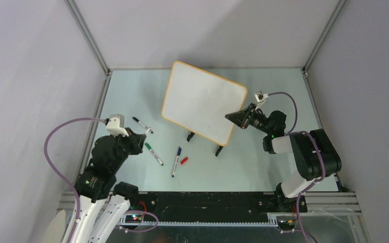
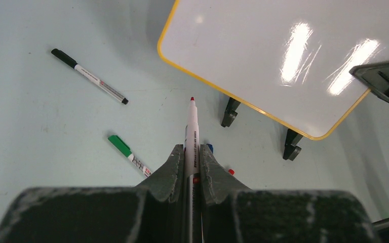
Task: Write a sentence on the whiteboard
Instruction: Adjust the whiteboard on the whiteboard stand.
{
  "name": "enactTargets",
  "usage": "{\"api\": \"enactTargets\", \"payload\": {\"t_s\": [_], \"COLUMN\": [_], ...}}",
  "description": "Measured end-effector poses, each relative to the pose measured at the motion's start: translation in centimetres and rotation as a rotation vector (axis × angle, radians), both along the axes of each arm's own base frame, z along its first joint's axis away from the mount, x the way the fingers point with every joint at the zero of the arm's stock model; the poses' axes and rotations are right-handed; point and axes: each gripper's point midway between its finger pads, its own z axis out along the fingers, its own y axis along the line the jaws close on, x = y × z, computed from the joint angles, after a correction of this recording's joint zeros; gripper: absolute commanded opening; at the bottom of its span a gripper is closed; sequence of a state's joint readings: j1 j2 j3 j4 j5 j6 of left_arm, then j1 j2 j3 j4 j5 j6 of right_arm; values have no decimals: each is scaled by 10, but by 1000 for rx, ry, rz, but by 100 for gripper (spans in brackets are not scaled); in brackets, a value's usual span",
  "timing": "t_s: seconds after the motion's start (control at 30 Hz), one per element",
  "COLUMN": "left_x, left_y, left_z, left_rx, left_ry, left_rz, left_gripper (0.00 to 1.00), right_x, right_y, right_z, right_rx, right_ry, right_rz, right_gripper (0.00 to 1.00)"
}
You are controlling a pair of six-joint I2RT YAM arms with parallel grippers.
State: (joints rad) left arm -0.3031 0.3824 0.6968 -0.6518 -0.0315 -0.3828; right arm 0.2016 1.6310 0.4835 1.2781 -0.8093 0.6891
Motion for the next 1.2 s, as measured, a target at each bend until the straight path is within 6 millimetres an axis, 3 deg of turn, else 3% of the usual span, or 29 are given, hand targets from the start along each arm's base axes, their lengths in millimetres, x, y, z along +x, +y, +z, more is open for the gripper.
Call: {"api": "enactTargets", "payload": {"t_s": [0.23,0.5,1.2], "left_x": [0,0,-1], "left_y": [0,0,-1], "left_z": [-1,-1,0], "left_rx": [1,1,5], "left_ry": [3,3,-1], "left_rz": [0,-1,-6], "left_gripper": [0,0,0], "right_x": [-19,-43,-38], "right_y": [-9,-31,-55], "right_z": [17,-3,-12], "right_rx": [13,-7,-20], "right_ry": [-30,9,-3], "right_rz": [23,-23,-159], "right_gripper": [0,0,0]}}
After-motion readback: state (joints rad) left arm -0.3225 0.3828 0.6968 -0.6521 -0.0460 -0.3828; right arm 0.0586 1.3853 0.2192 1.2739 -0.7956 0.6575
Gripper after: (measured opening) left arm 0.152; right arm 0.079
